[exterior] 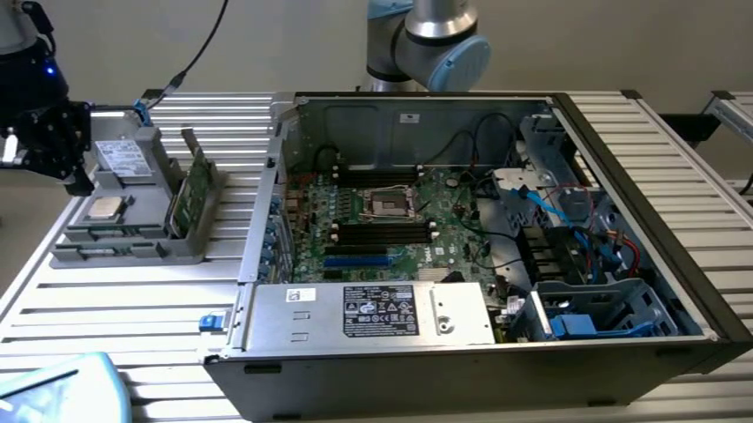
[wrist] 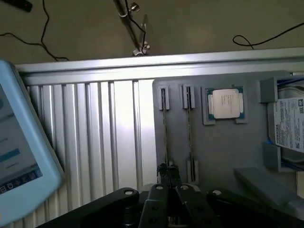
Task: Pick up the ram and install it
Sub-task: 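Pick up the ram and move it above insertion slot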
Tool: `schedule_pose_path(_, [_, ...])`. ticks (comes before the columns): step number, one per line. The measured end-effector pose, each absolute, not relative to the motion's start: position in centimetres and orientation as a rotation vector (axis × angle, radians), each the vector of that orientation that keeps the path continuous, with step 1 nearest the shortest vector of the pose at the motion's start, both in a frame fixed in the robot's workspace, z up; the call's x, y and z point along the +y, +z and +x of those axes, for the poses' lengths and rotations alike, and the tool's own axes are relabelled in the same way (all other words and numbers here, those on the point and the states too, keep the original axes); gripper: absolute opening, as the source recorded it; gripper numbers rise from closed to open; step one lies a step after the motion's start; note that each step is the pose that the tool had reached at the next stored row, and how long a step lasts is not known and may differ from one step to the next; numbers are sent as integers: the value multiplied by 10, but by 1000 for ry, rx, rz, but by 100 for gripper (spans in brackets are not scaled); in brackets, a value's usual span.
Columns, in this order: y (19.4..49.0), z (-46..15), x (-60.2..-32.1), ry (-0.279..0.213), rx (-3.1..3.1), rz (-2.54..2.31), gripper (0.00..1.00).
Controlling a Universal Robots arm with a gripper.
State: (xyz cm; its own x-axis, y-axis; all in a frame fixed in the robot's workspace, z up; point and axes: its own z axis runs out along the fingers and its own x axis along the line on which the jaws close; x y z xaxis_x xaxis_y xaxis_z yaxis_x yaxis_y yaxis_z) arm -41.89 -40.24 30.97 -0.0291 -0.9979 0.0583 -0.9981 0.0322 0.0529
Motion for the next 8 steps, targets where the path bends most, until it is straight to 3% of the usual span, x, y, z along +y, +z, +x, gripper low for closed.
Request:
schedule_pose_path(2, [310,-419,-402,4,-2190,2141,12])
schedule_pose_path(4, [310,-419,-402,4,-2190,2141,18])
schedule_pose_path(5, [309,-419,-402,4,-2190,2141,25])
schedule_pose_path(8, [305,-419,-402,4,-2190,2141,25])
